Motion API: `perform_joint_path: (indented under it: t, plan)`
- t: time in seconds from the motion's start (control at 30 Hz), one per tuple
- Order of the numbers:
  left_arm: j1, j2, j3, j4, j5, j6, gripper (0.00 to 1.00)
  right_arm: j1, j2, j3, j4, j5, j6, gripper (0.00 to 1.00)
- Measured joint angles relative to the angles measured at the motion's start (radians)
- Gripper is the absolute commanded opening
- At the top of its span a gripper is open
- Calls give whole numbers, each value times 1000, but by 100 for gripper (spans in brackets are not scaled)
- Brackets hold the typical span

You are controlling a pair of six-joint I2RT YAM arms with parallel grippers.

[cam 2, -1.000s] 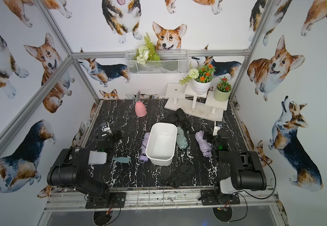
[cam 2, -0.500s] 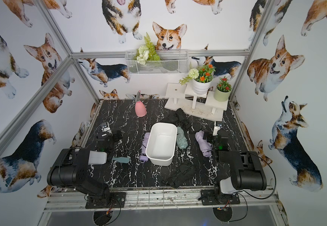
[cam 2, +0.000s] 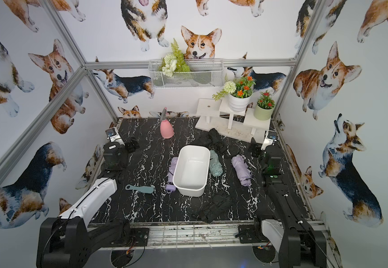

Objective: Put the umbrella into the storage box
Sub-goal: Pick up the umbrella from the center of the board.

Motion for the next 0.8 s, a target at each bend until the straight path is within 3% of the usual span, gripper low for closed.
perform_joint_path:
  t: [0.2, 0.37, 0.8]
  plan:
    - [-156, -10, 145, -317, 81, -79, 97, 38, -45, 178, -381, -121, 114, 80]
    - [-244, -18, 152, -459, 155, -129, 95, 56, -31, 200, -608, -188, 160, 76]
    - [-375, 94, 203, -588, 315, -132, 92, 69, 206, 166, -774, -191, 119, 86]
